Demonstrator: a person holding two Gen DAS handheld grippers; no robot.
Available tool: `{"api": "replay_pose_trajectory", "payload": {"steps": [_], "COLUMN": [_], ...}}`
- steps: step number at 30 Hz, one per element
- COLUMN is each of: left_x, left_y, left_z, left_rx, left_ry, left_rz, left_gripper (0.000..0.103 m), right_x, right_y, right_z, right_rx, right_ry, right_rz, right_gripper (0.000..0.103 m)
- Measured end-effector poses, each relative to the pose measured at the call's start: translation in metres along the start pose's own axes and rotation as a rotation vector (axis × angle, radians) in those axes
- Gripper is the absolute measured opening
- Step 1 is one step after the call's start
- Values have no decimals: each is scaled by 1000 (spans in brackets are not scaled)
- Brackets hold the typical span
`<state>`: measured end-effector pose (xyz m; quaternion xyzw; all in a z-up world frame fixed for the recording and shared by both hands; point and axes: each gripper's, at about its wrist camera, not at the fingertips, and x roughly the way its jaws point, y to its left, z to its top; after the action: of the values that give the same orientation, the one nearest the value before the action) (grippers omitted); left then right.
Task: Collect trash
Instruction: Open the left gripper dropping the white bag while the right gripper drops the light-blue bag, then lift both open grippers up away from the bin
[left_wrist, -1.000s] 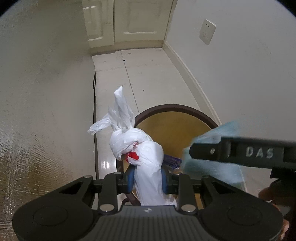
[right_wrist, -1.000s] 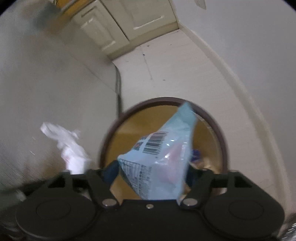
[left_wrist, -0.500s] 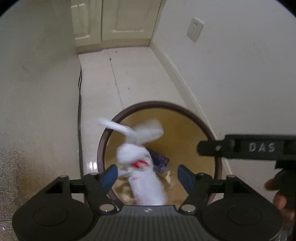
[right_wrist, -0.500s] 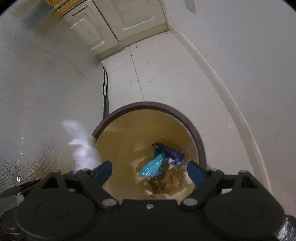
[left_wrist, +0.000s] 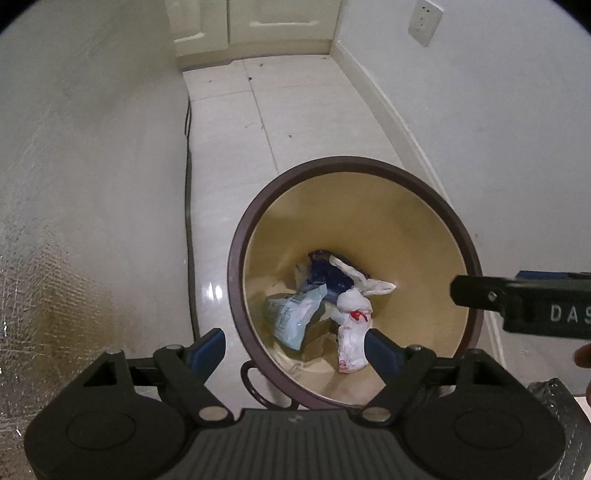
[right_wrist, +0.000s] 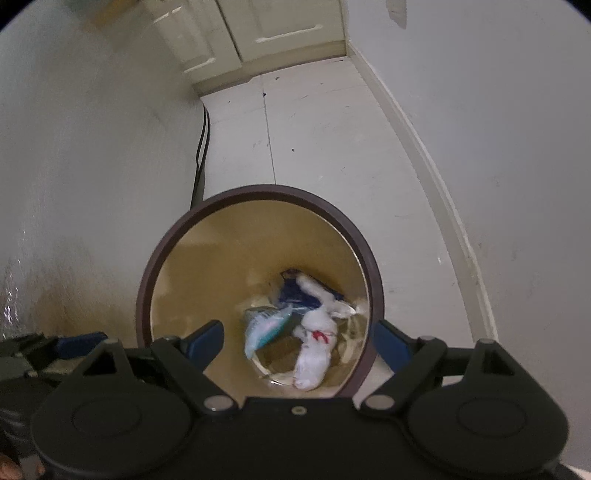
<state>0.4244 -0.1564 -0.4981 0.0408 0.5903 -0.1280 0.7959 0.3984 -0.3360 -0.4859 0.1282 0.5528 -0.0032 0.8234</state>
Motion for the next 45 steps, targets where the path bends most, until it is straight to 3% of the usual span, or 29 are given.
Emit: {"api": "replay_pose_trajectory", "payload": {"steps": [10,18,28,45], "left_x": [-5,-9,-20,-73], "left_y": [1,1,2,5], "left_z": [-4,-6,-11,-33], "left_rx": [-30,-33,-58,-68], "left_ry": [12,19,19,-31], "left_rz": [38,53,89,128], "left_gripper": [94,103,103,103], "right_x": [-3,-11,-23,-67], "right_y": [-3,-9,-17,-14], "right_z": [-4,-9,-16,-33], "right_rx": [-38,-64,-113,-97], "right_ry": [1,5,4,-39], "right_rz": [-33,-64,-157,-162], "right_gripper": [90,97,103,103]}}
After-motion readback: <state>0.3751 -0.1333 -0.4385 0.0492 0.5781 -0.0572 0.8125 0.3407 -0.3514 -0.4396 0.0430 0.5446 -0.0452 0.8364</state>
